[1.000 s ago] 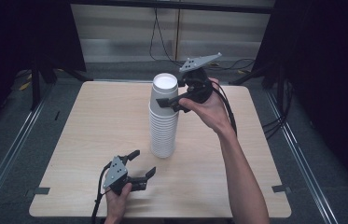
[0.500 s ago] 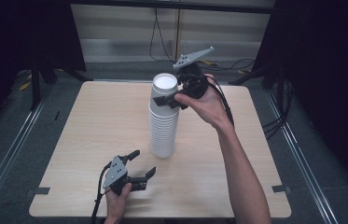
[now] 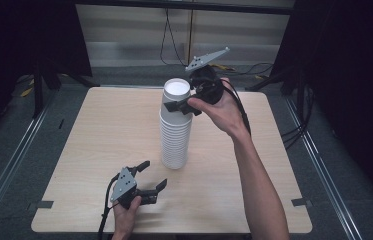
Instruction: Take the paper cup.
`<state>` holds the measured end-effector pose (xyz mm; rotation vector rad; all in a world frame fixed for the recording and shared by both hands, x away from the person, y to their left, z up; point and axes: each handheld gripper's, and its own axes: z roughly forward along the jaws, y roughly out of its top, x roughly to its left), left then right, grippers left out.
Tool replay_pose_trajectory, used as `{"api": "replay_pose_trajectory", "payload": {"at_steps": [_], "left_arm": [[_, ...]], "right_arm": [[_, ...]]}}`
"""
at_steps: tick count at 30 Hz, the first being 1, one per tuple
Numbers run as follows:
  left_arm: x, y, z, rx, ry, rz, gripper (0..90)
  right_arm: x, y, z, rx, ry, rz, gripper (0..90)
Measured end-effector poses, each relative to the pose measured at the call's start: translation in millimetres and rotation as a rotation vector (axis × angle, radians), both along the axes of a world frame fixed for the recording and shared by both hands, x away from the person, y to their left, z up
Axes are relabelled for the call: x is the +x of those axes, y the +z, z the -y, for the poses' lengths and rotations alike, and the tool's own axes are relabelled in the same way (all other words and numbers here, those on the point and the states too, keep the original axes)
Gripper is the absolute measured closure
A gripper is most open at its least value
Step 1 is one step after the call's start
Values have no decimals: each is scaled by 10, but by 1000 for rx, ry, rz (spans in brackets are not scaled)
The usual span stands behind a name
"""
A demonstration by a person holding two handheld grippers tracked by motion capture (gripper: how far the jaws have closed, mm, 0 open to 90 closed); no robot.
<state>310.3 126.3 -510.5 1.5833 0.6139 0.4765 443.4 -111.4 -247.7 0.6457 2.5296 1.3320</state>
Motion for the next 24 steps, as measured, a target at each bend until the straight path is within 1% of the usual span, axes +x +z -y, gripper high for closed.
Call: {"api": "replay_pose_trajectory", "payload": {"at_steps": [8,10,12,13,14,18,21,22,24], "left_arm": [[0,1,1,3,3,1,156],[0,1,-1,3,0,2,157],[0,0,0,2,0,1,156],[0,0,0,2,0,1,157],[0,1,1,2,3,1,157],[0,0,0,2,1,1,157],[0,0,0,2,0,2,157],[0,0,0,2,0,2,157],[0,0,0,2,0,1,157]], "right_arm": [[-4,13,-6,-9,4,8,204],[-4,20,-2,1,4,13,205],[-7,44,11,22,-2,18,205],[-7,44,11,22,-2,18,205],[-7,63,20,35,0,17,204],[-17,102,31,44,3,22,204],[-30,118,52,73,-2,34,205],[-30,118,52,73,-2,34,205],[-36,133,69,97,-7,42,207]]}}
